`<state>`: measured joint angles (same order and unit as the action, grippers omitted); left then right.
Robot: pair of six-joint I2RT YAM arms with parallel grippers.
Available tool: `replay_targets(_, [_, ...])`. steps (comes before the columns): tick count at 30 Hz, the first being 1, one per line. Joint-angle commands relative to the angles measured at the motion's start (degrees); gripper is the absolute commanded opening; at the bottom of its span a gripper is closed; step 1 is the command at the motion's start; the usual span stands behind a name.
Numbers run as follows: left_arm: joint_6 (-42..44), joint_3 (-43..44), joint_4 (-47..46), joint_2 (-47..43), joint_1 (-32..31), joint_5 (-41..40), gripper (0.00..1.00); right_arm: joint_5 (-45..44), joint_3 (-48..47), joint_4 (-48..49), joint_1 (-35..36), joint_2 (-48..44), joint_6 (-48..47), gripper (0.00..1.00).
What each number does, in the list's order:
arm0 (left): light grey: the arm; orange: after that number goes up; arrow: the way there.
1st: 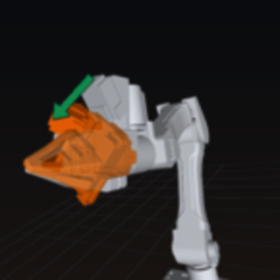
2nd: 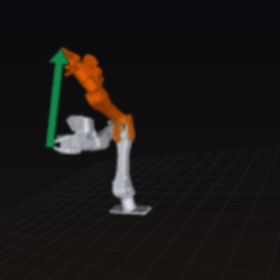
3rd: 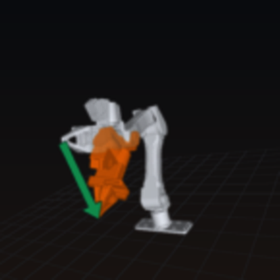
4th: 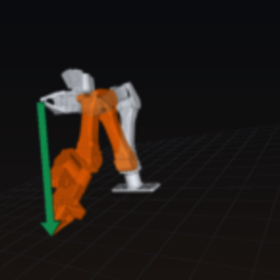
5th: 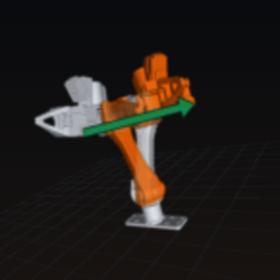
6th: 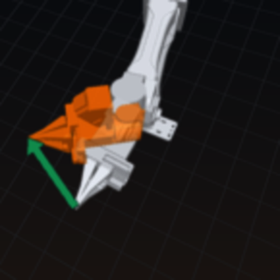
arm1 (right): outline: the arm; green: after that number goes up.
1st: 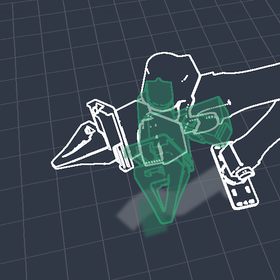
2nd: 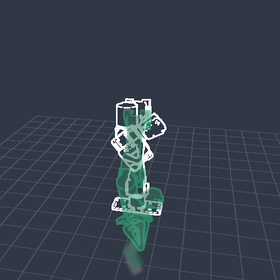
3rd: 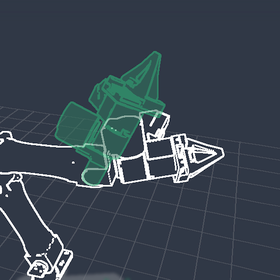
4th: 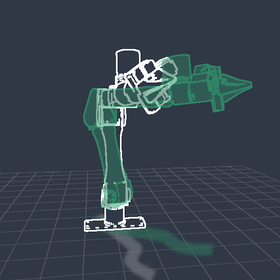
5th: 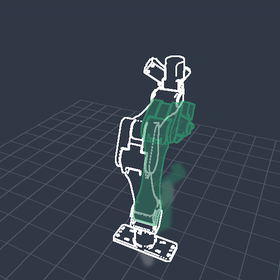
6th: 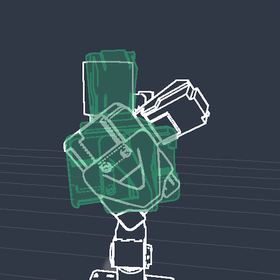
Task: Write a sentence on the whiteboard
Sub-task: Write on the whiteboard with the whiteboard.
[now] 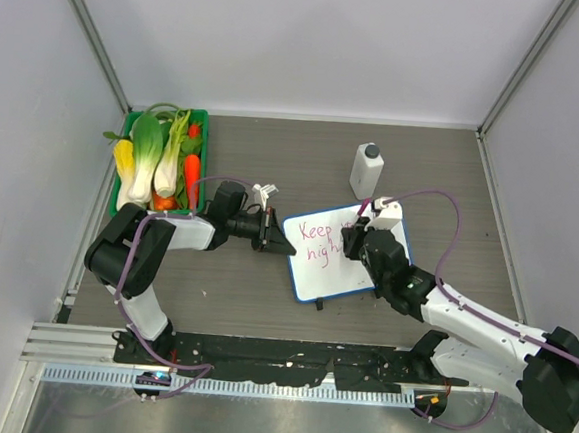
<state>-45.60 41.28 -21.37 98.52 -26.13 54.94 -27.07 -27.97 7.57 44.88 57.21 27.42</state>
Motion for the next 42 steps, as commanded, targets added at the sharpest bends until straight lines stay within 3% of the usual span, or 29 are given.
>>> replay_targets(1, [-1.1, -0.1, 6.6, 2.5, -1.0, -2.3, 0.00, -0.4, 0.3, -2.1, -0.1, -0.4, 0.2, 0.01])
replay_targets(11, [-1.1, -0.1, 6.6, 2.3, -1.0, -2.4, 0.00, 1.9, -1.8, 0.0, -0.1, -5.5, 1.1, 0.02])
replay_targets(16, [-1.1, -0.2, 6.5, 2.2, -1.0, -2.4, 0.00, -1.0, -1.0, 0.0, -0.1, -8.5, 0.8, 0.01])
replay_targets(31, [-1.2, -0.3, 6.4, 2.4, -1.0, -2.5, 0.00, -5.3, 3.7, 6.4, -0.1, -3.2, 0.8, 0.01])
replay_targets(42, [-1.2, -0.3, 6.4, 2.4, -1.2, -2.6, 0.00, -5.6, 4.1, 3.2, -0.1, -5.7, 0.5, 0.01])
